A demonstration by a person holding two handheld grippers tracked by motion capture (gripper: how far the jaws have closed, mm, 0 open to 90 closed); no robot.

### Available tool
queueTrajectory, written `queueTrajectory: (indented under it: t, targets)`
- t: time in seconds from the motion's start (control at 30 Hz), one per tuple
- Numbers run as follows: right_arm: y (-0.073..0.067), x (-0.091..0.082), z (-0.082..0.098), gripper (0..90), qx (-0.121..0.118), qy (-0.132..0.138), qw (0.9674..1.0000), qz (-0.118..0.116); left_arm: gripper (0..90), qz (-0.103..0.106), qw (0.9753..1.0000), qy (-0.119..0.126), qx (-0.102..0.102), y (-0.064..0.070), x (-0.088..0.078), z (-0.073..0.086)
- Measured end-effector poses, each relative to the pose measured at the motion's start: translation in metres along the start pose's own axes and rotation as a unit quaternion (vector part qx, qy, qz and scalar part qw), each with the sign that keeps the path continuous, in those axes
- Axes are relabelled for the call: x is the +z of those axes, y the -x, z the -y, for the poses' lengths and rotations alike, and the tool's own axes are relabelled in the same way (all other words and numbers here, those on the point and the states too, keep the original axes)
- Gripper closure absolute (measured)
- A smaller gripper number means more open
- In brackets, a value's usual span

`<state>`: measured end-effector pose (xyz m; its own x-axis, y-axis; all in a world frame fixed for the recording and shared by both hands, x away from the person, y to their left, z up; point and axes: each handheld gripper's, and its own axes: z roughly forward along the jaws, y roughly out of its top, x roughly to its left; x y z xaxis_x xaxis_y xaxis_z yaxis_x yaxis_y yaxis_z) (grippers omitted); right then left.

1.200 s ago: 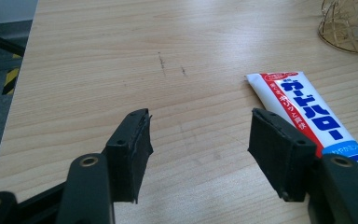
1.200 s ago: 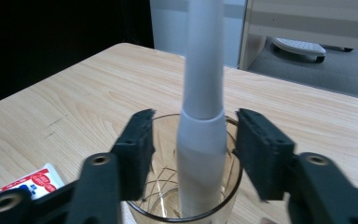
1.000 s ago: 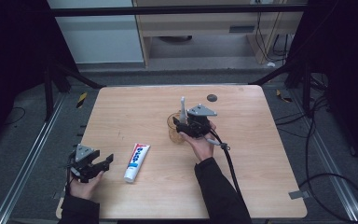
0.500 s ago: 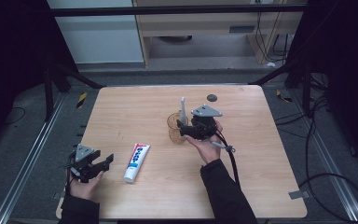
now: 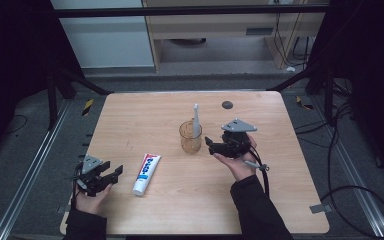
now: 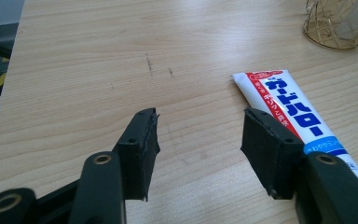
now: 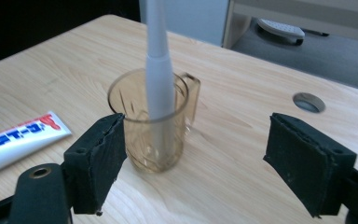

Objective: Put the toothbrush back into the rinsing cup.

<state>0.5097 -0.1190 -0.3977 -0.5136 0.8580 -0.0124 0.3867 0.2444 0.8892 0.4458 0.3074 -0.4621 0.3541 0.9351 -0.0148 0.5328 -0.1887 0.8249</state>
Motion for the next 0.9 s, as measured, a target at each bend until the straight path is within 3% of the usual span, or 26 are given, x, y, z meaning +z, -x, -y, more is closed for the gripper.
queueTrajectory:
  t: [0.37, 0.67, 0.9]
  targets:
    - [0.024, -0.025, 0.029, 22.1, 0.004, -0.030, 0.9994, 0.015, 54.1, 0.017, 0.9998, -0.008, 0.008, 0.005, 0.000, 0.000]
    - [0.034, -0.039, 0.054, 26.7, -0.009, -0.057, 0.9982, 0.016, 64.8, 0.034, 0.9988, -0.025, 0.023, 0.013, 0.002, 0.000]
    - [0.041, -0.045, 0.069, 28.8, -0.001, -0.072, 0.9972, 0.018, 68.2, 0.048, 0.9974, -0.041, 0.033, 0.020, 0.005, -0.001]
